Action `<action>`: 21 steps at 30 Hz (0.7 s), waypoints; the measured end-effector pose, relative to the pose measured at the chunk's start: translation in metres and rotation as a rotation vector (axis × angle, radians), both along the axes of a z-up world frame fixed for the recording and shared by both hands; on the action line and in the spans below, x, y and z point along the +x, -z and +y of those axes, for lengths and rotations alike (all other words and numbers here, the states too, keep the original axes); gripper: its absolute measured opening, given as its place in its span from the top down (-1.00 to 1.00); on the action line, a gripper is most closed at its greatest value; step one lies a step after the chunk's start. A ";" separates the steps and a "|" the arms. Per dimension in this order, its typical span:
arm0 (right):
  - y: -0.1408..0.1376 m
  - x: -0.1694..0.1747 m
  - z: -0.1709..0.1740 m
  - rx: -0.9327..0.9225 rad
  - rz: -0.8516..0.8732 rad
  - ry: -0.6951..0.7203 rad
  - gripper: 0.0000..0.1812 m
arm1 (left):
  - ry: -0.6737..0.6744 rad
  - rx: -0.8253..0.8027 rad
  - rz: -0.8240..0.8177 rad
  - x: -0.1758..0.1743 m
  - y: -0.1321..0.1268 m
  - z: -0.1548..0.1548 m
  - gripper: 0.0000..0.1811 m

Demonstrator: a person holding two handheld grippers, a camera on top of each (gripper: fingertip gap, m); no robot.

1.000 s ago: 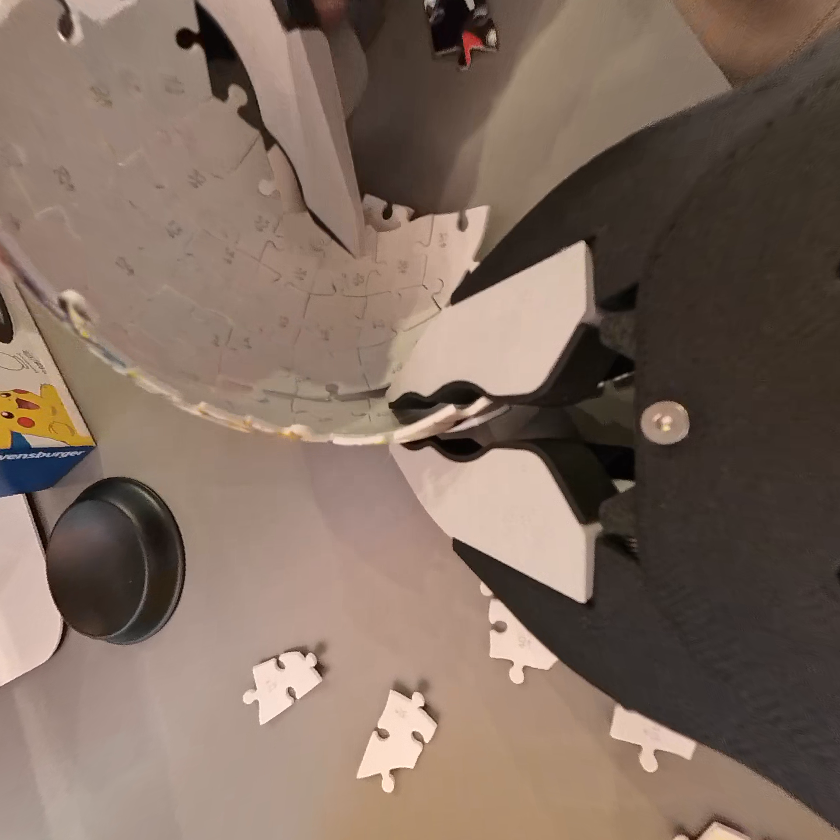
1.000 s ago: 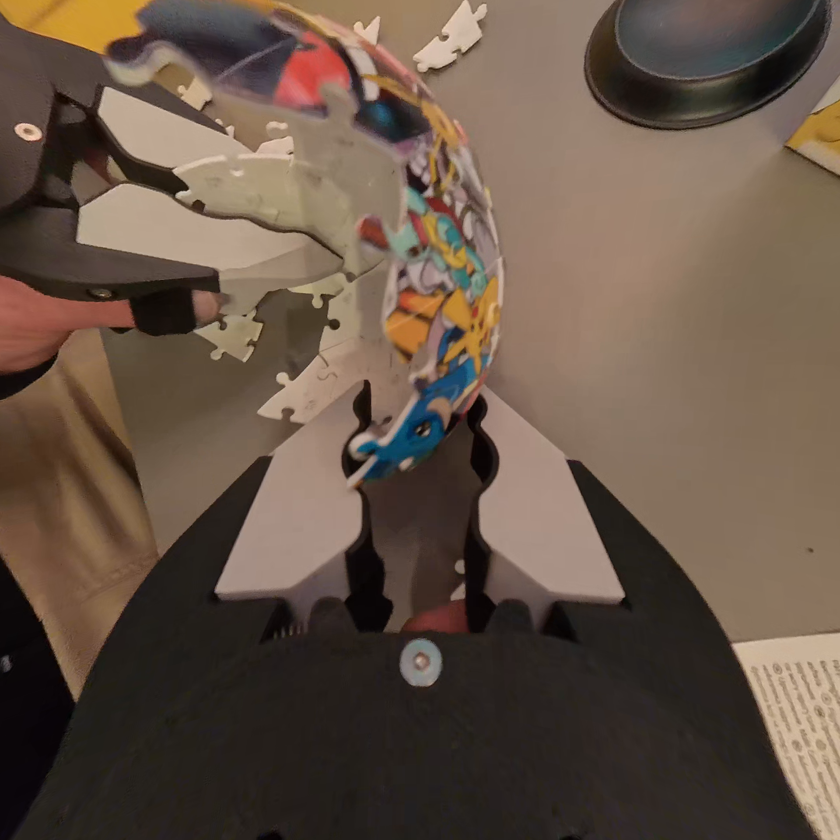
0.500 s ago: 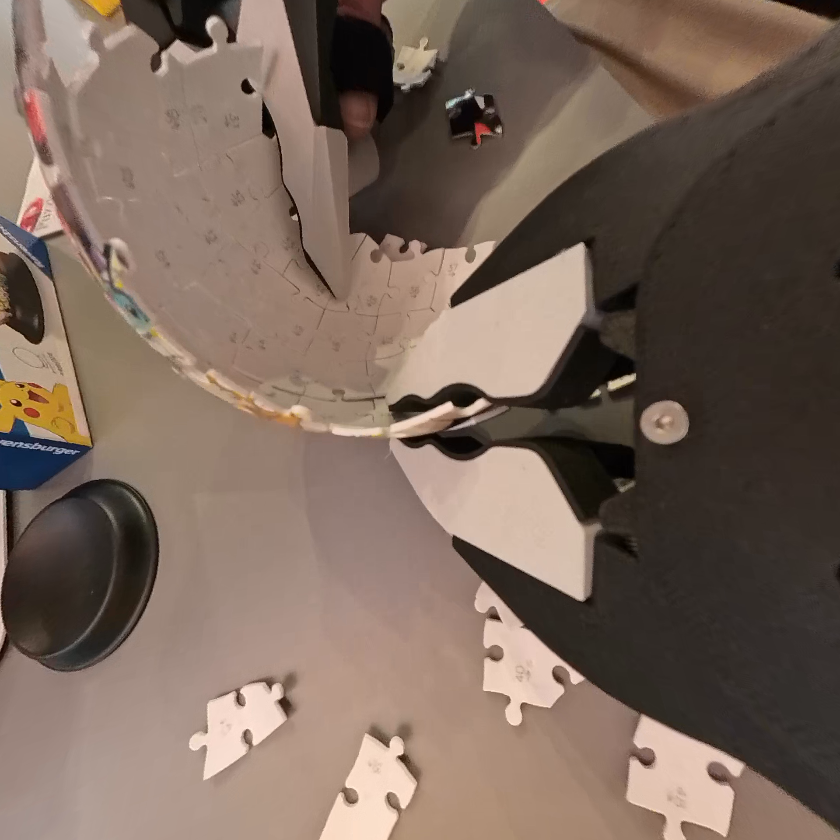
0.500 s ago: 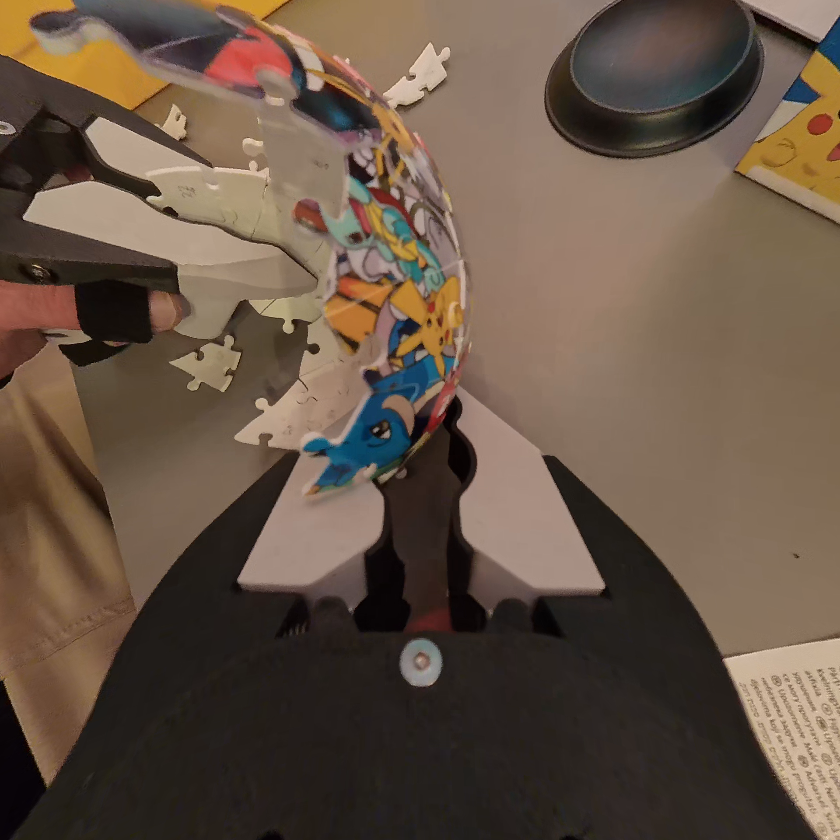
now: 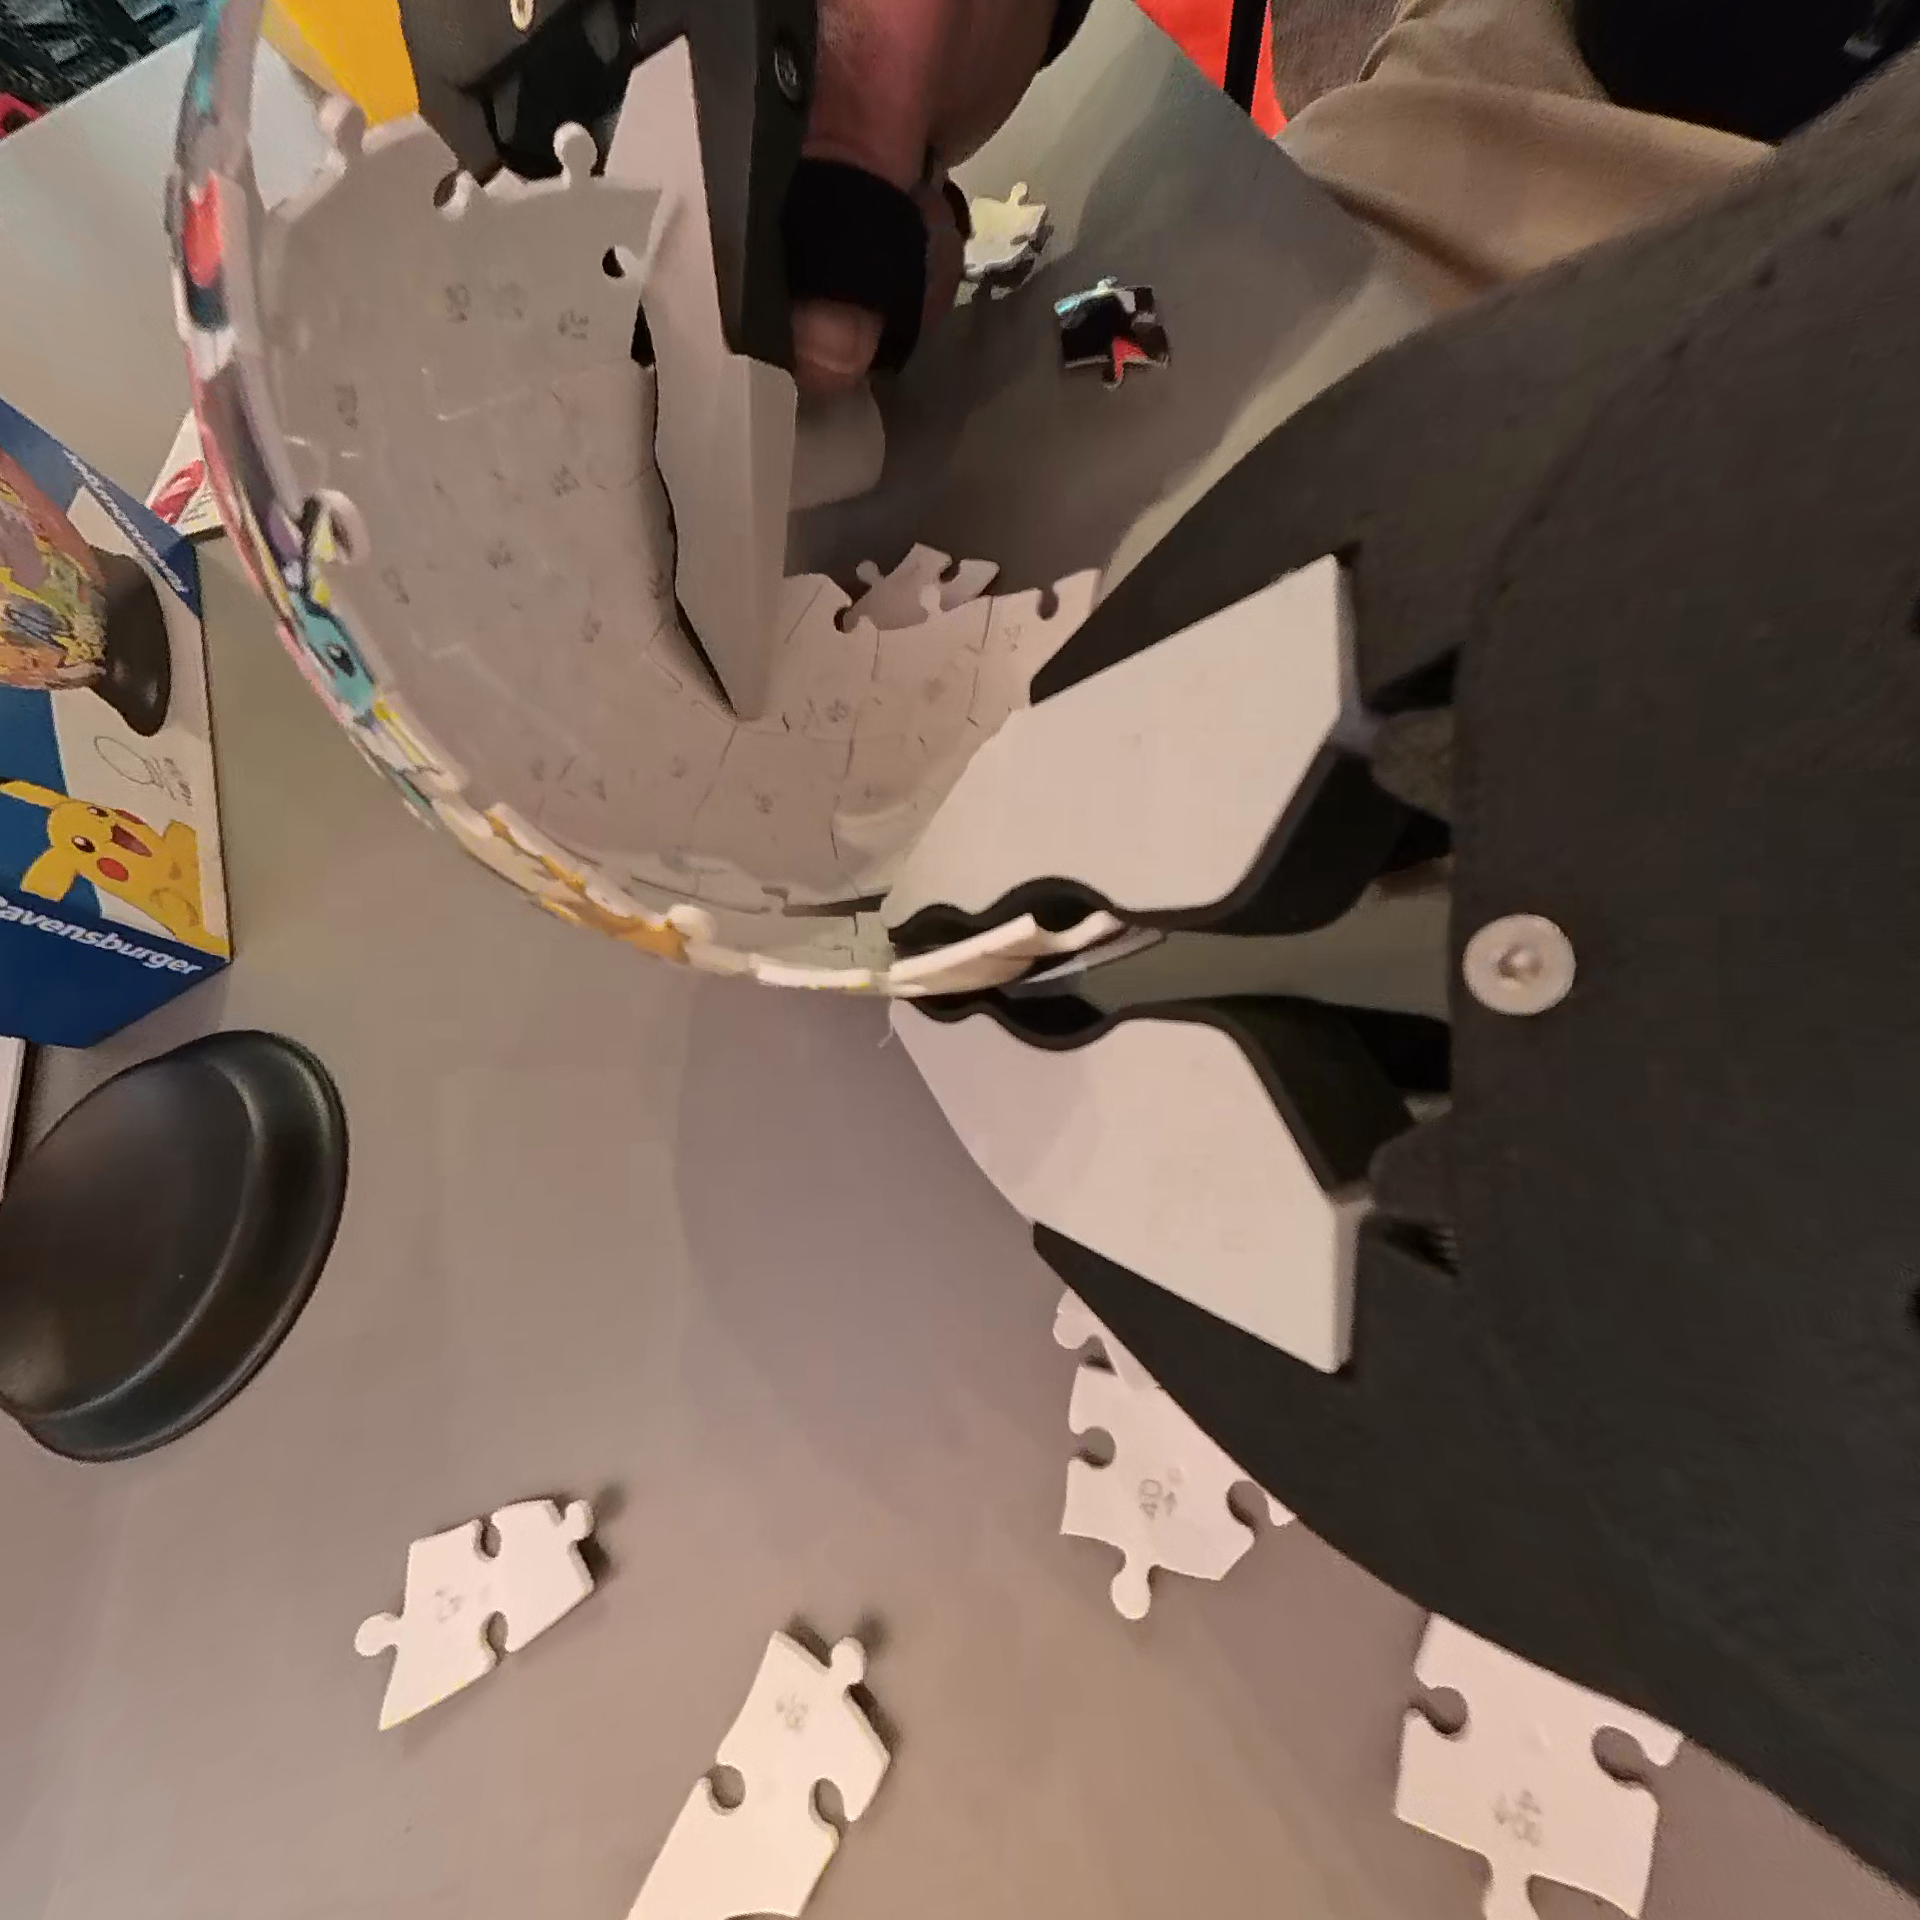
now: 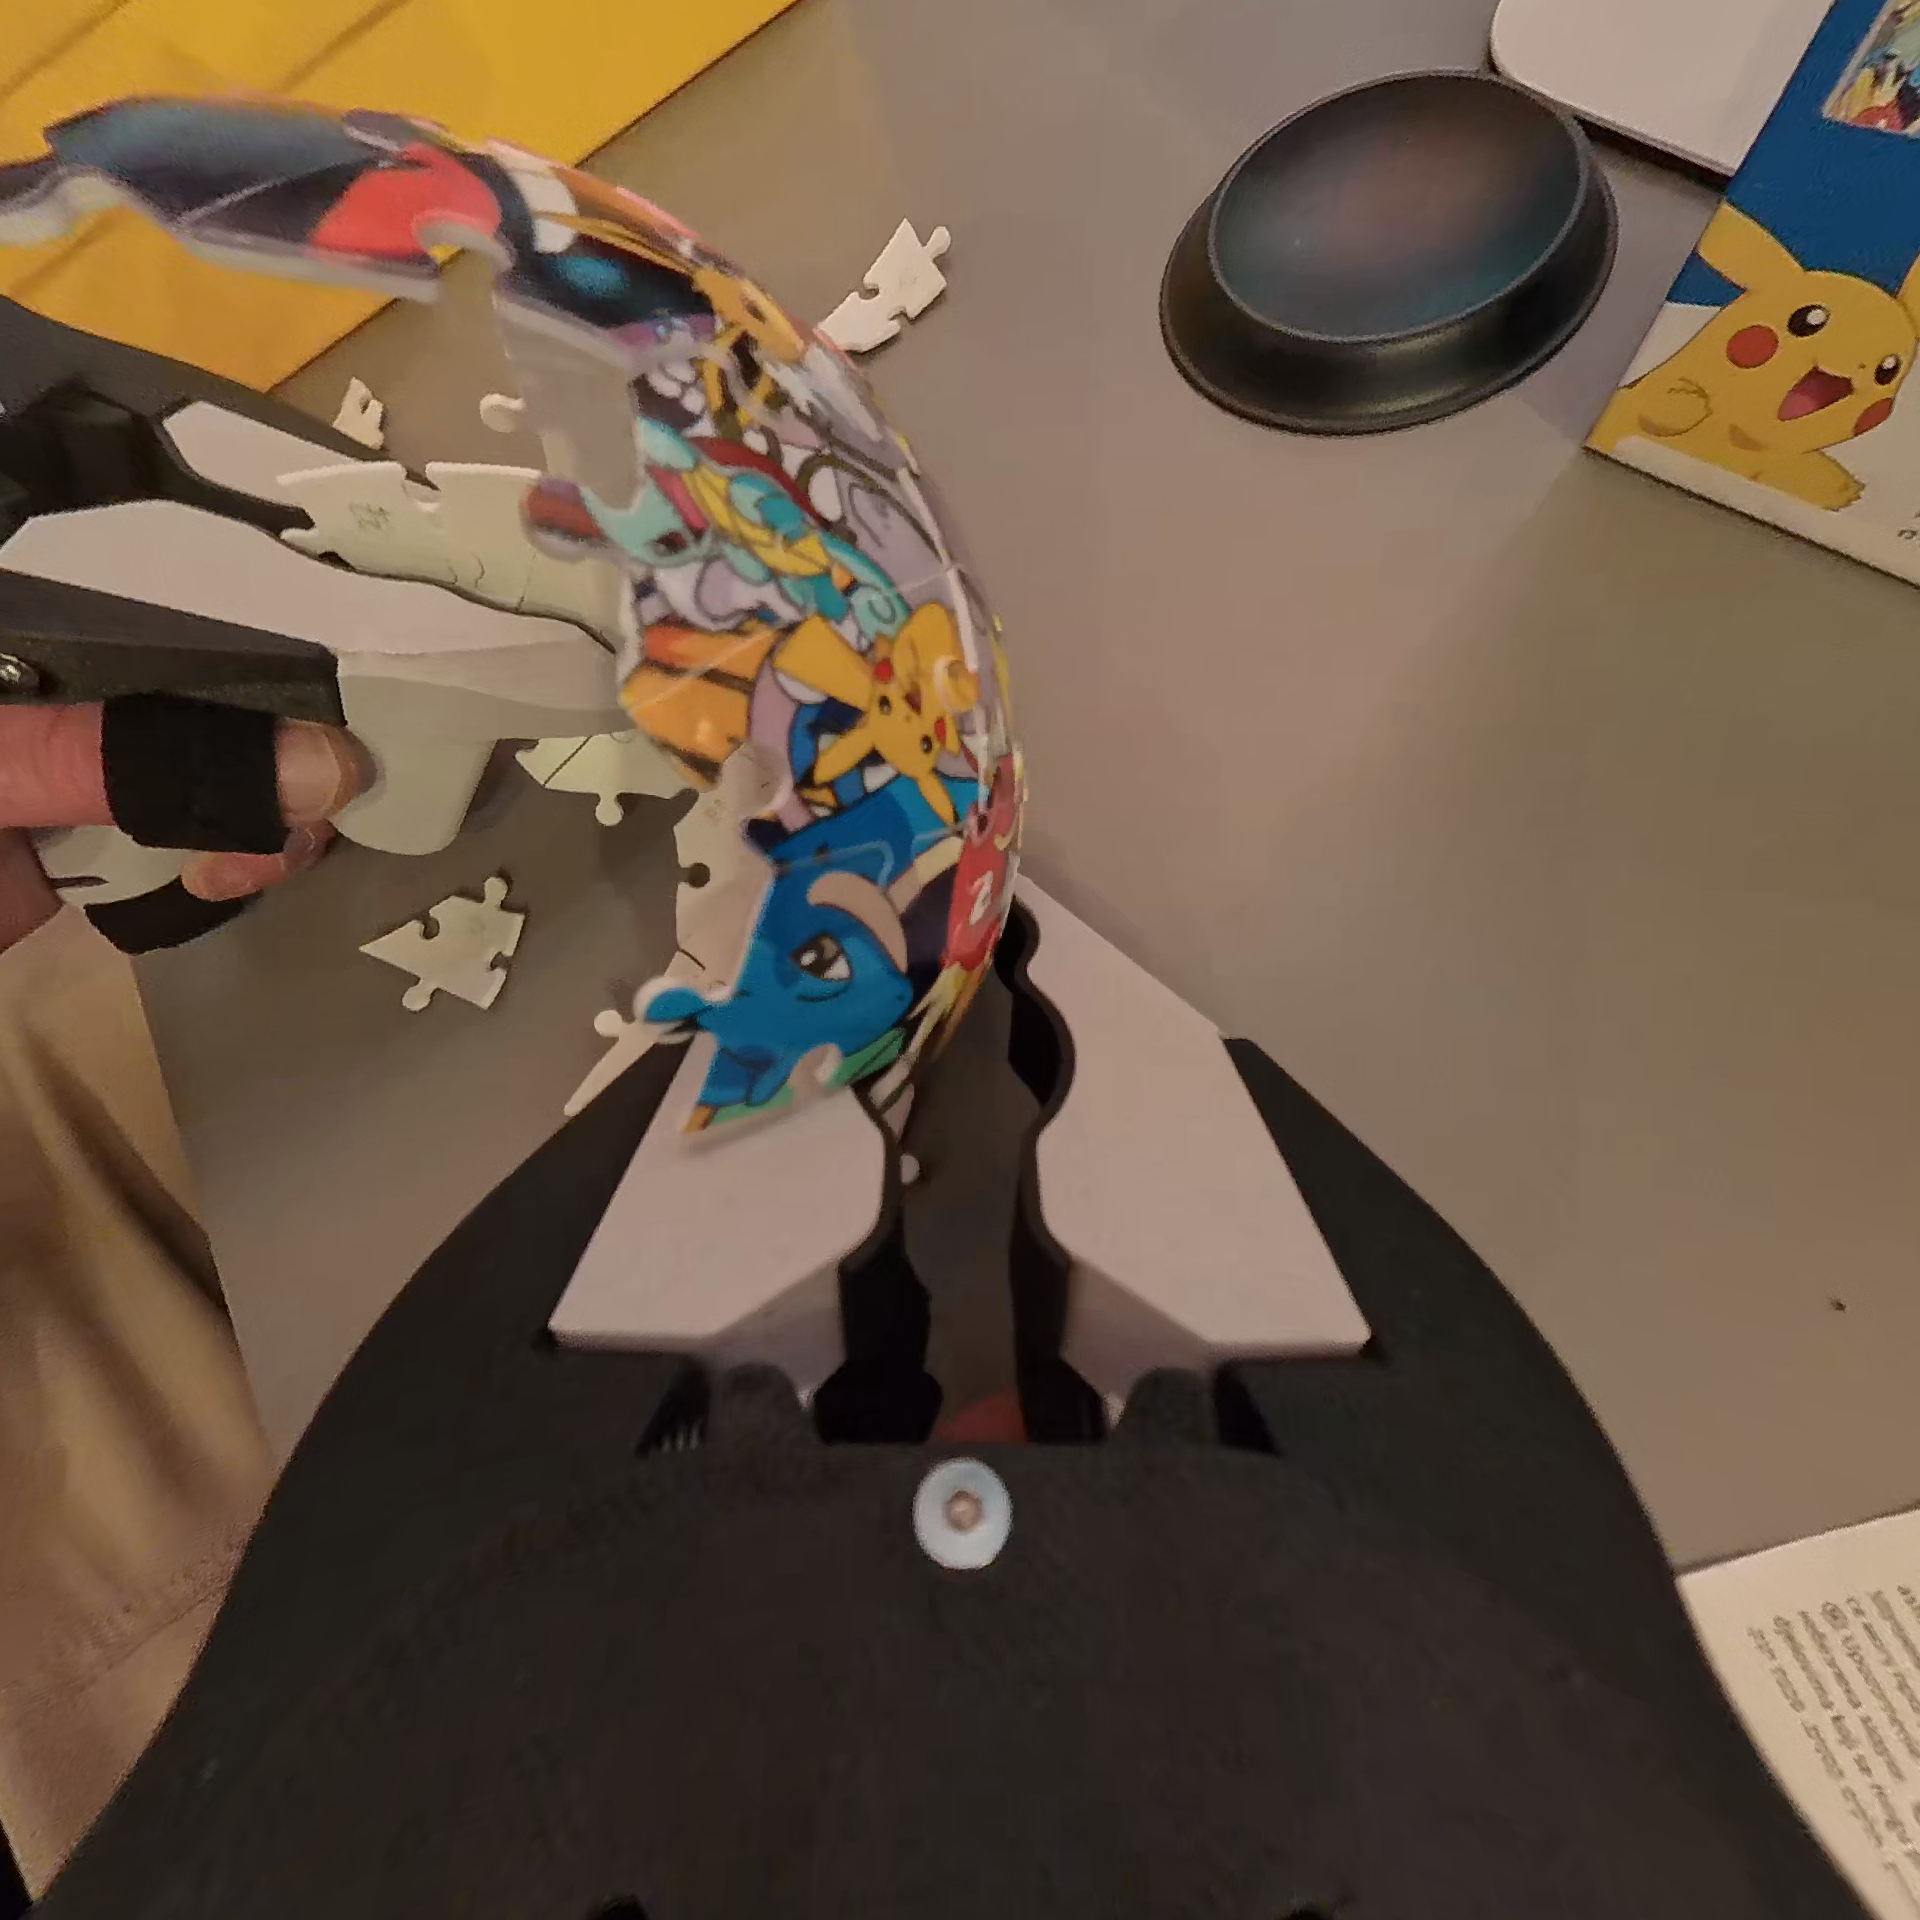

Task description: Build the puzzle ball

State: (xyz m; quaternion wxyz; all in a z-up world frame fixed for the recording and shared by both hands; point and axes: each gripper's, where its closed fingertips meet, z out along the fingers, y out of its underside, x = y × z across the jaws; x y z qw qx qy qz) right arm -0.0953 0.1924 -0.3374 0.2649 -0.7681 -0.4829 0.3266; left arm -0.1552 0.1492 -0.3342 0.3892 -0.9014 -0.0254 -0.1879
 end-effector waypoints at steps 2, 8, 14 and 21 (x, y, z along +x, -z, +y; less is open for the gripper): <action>0.000 -0.002 0.001 -0.004 -0.001 0.010 0.88 | -0.007 -0.005 0.004 -0.002 0.001 0.000 0.92; 0.001 -0.007 0.001 0.023 -0.020 0.020 0.86 | -0.014 -0.010 -0.006 -0.004 0.001 0.000 0.92; -0.001 -0.011 0.003 0.028 -0.005 0.046 0.88 | -0.024 -0.009 -0.036 -0.005 0.000 0.001 0.92; -0.004 -0.013 0.004 0.016 0.019 0.060 0.90 | -0.014 -0.013 -0.047 -0.007 -0.001 -0.001 0.93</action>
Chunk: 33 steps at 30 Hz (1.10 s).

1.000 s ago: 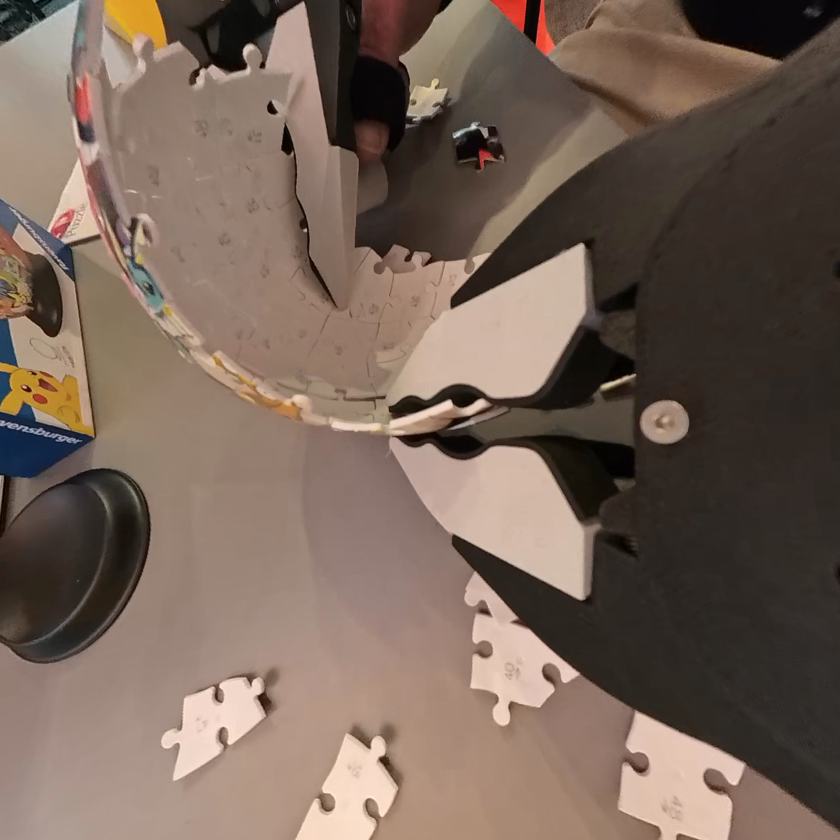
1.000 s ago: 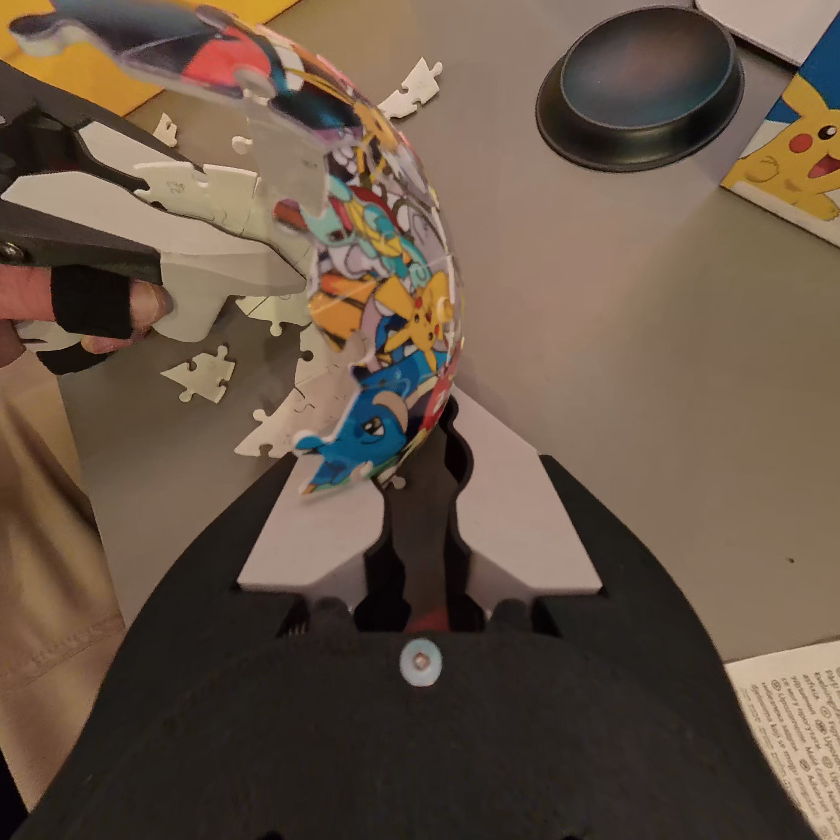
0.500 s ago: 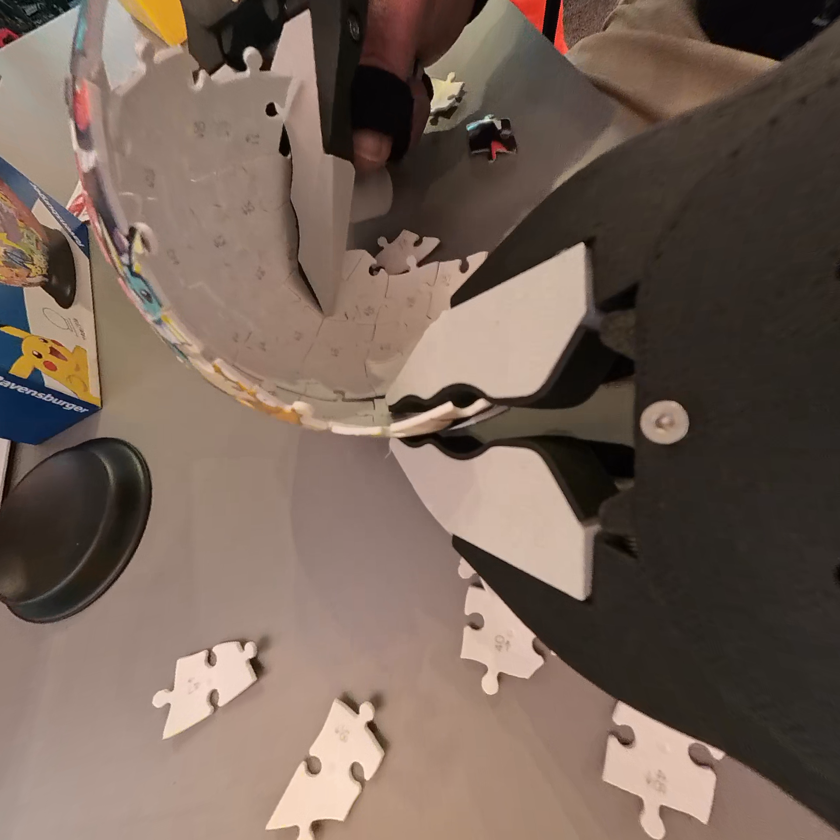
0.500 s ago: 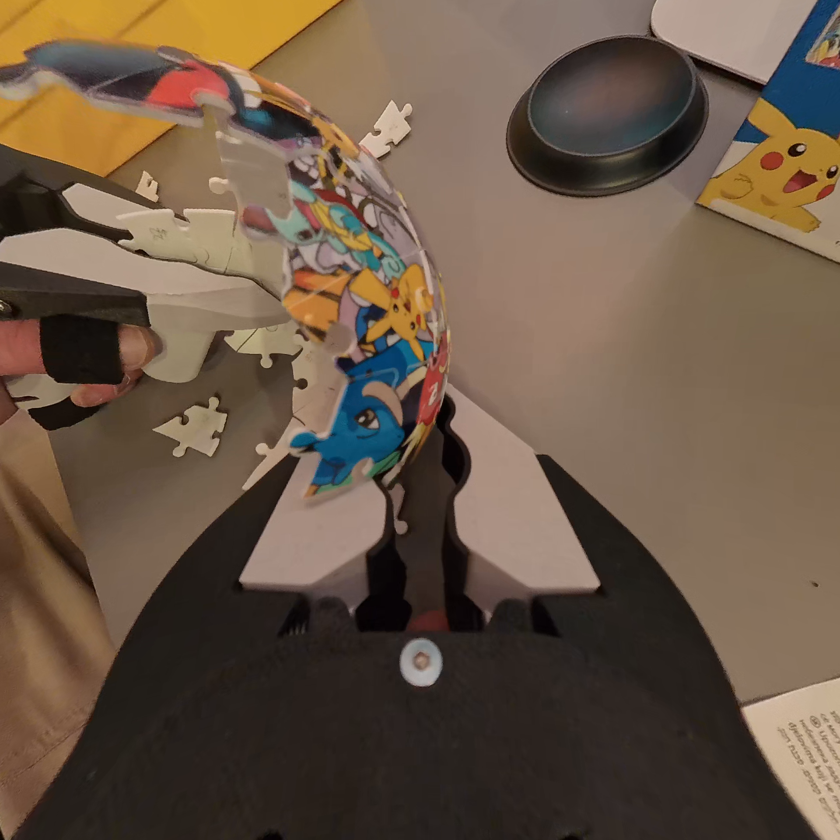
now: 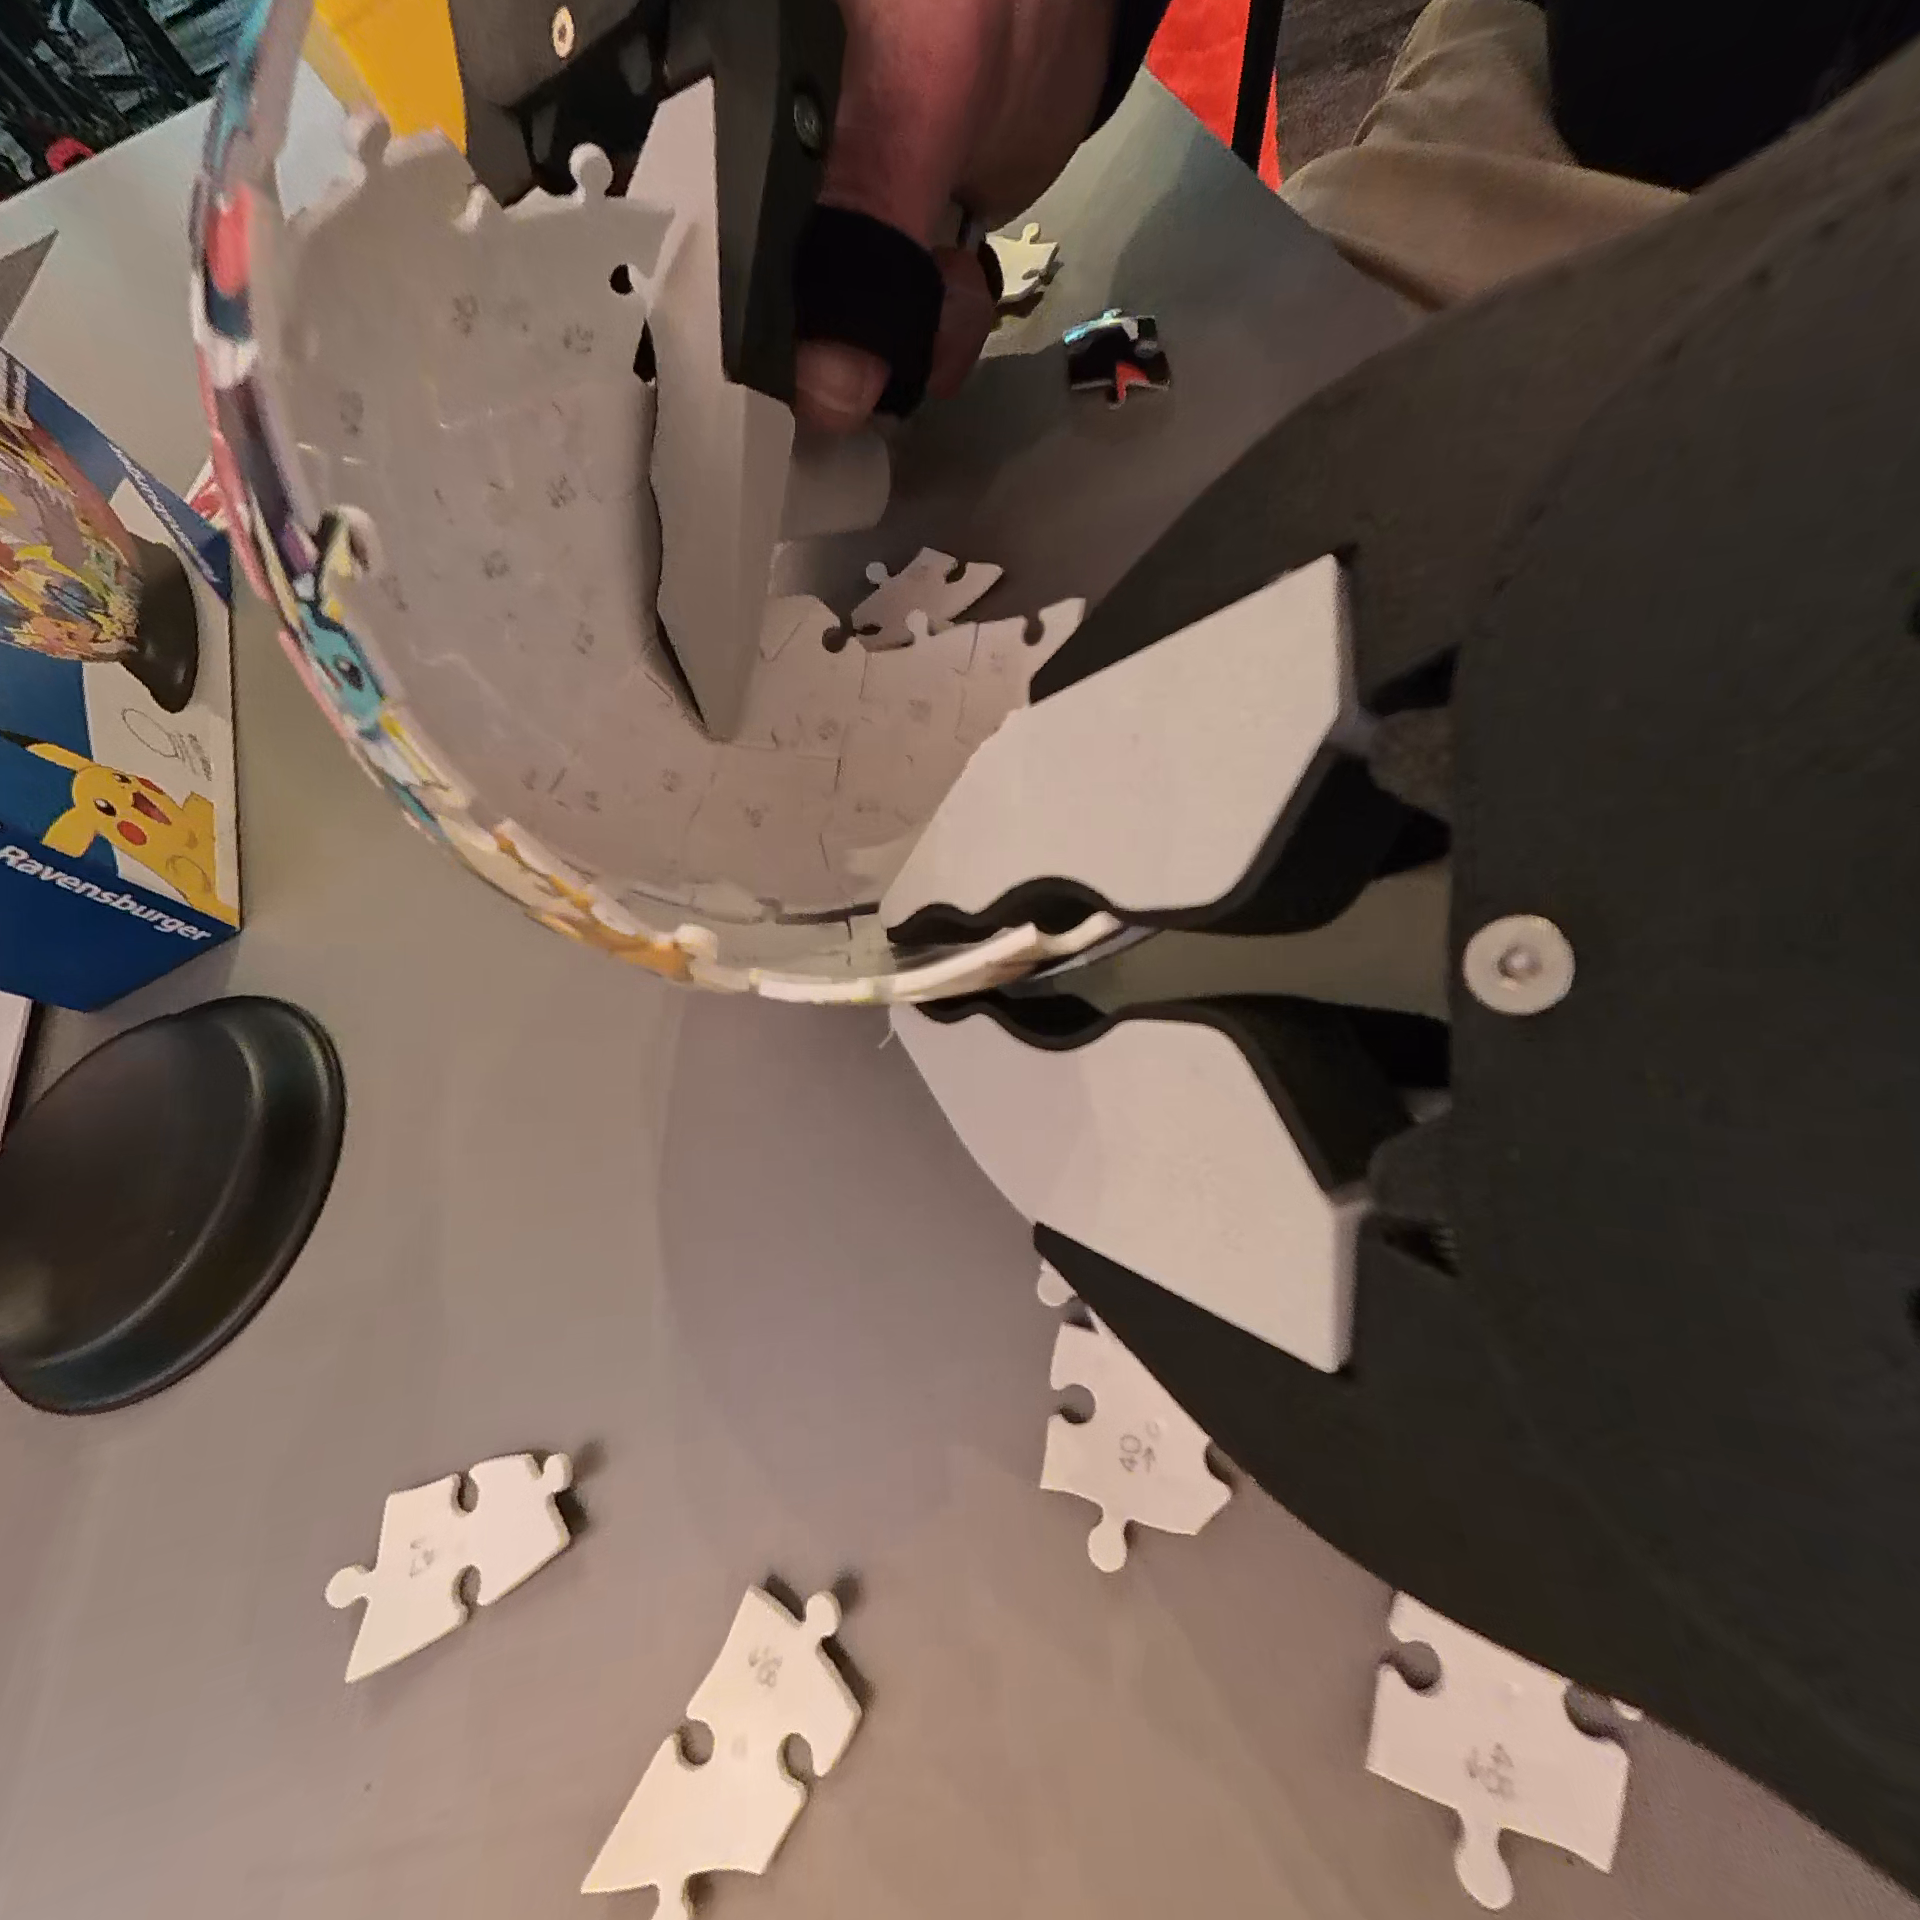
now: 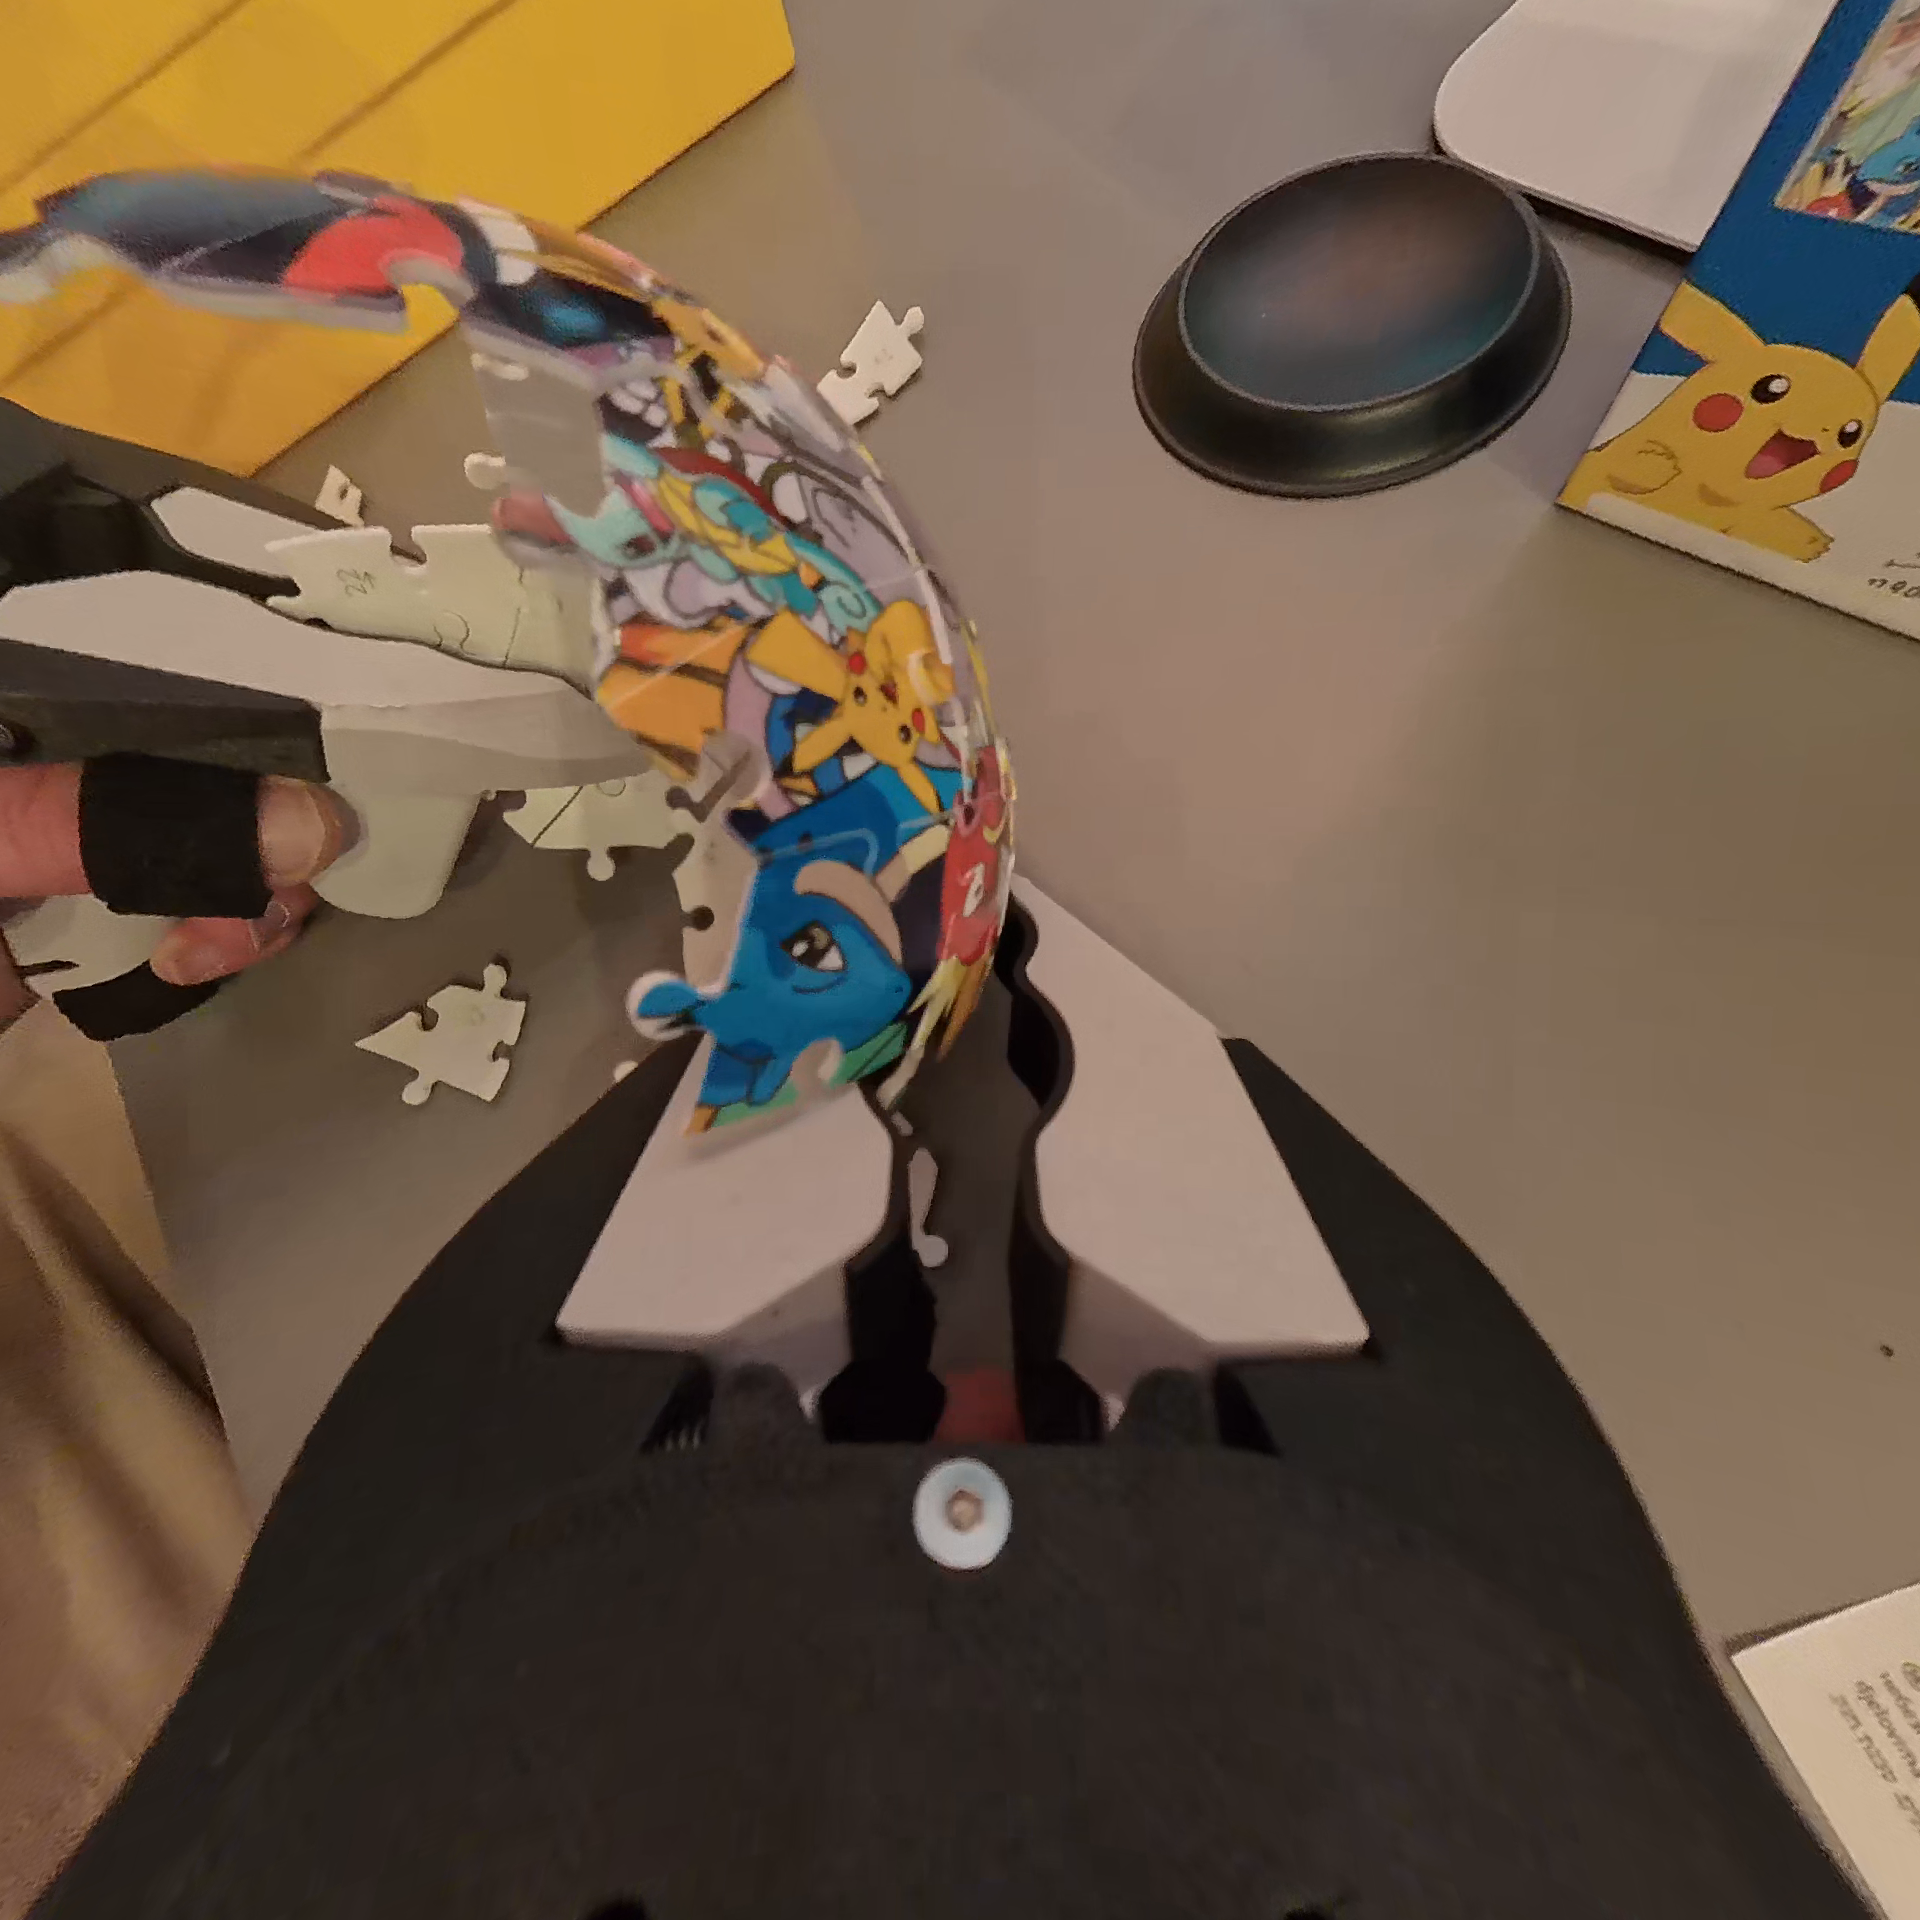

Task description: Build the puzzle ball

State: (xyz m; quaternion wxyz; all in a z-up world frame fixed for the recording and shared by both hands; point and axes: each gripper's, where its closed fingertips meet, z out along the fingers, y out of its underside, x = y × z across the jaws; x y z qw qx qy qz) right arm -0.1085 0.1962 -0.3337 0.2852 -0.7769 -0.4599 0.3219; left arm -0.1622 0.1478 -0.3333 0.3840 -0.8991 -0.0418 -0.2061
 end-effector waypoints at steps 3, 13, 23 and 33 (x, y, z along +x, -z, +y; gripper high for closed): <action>0.000 -0.001 0.001 0.000 0.000 0.009 0.90 | 0.004 -0.005 0.011 0.001 0.002 -0.001 0.92; -0.001 -0.002 -0.009 -0.086 0.023 0.003 0.73 | 0.002 -0.010 0.012 0.003 0.003 -0.002 0.92; -0.005 -0.001 -0.007 -0.101 0.049 0.037 0.83 | -0.003 0.028 -0.024 0.008 -0.005 -0.002 0.93; -0.010 0.000 0.002 -0.076 0.083 0.066 0.90 | 0.036 0.031 -0.069 0.016 -0.007 -0.003 0.84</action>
